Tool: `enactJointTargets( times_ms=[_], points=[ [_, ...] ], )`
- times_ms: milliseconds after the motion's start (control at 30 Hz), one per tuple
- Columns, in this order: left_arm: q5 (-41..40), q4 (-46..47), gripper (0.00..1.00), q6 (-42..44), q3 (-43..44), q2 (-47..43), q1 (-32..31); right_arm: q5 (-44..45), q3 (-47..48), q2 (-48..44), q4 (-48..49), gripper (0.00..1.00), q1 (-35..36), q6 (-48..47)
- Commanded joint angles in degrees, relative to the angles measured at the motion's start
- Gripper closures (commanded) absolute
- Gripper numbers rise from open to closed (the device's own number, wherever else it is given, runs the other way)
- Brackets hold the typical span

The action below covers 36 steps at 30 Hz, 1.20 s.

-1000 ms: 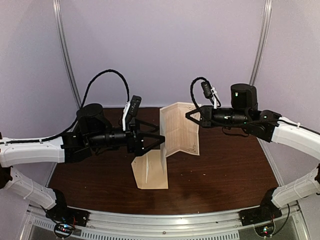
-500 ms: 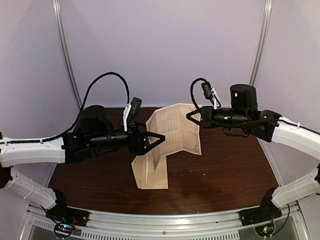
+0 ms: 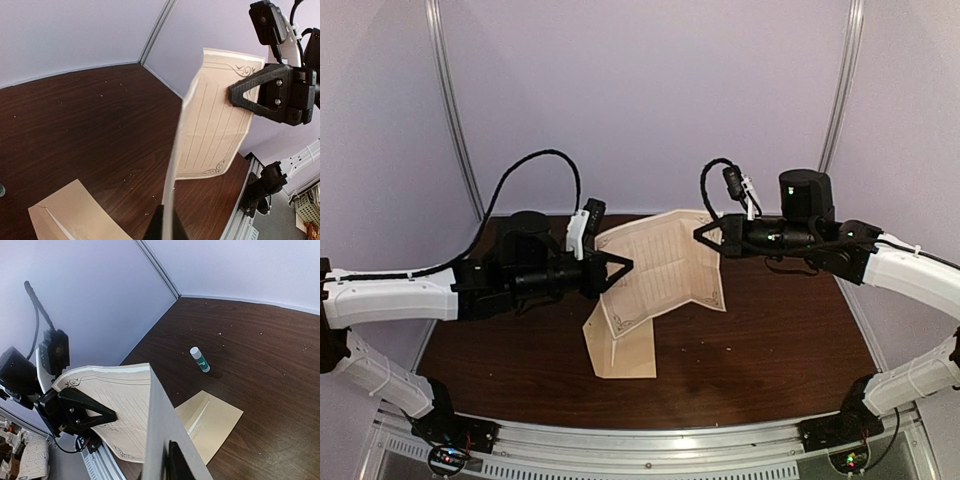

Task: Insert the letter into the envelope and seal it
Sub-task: Fold the letter.

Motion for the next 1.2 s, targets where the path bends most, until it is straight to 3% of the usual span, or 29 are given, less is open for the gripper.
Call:
enactJointTargets(
  times_ms=[0,267,467,667,833,1000,1167],
  points=[
    [-2.0,-0.2,1.00,0.3,1.2,-1.2,-0.2,2.9,1.6,-0.3,-0.1,0.83,0.5,-0.7],
    [2.1,-2.8,1.00,5.0,2.1,-3.7,-0.1,7.7,1.4,-6.1,-1.2,0.37,-1.2,-0.9],
    [6.6,-3.6,1.00,7.2,2.7,-5.5,0.0,12.6,-0.7,-11.9,-3.0,0.15,-5.5,-0.2],
    [9.5,-4.5,1.00,7.6,3.7,-6.7,0.0,11.4,-3.8,-14.5,-5.3,0.05,-10.7,-0.9],
    [11.8,-4.6,1.00,7.9,4.5,-7.0,0.0,-4.4,-8.0,-13.5,-4.6,0.03,-10.5,-4.9],
    [14.3,-4.9,1.00,8.6,5.2,-7.0,0.0,-13.3,-11.5,-14.2,-1.2,0.02,-5.7,-6.2],
    [17.7,-5.2,1.00,9.3,5.9,-6.6,0.0,-14.5,-11.5,-13.2,1.3,0.00,-0.7,-6.9]
  ],
)
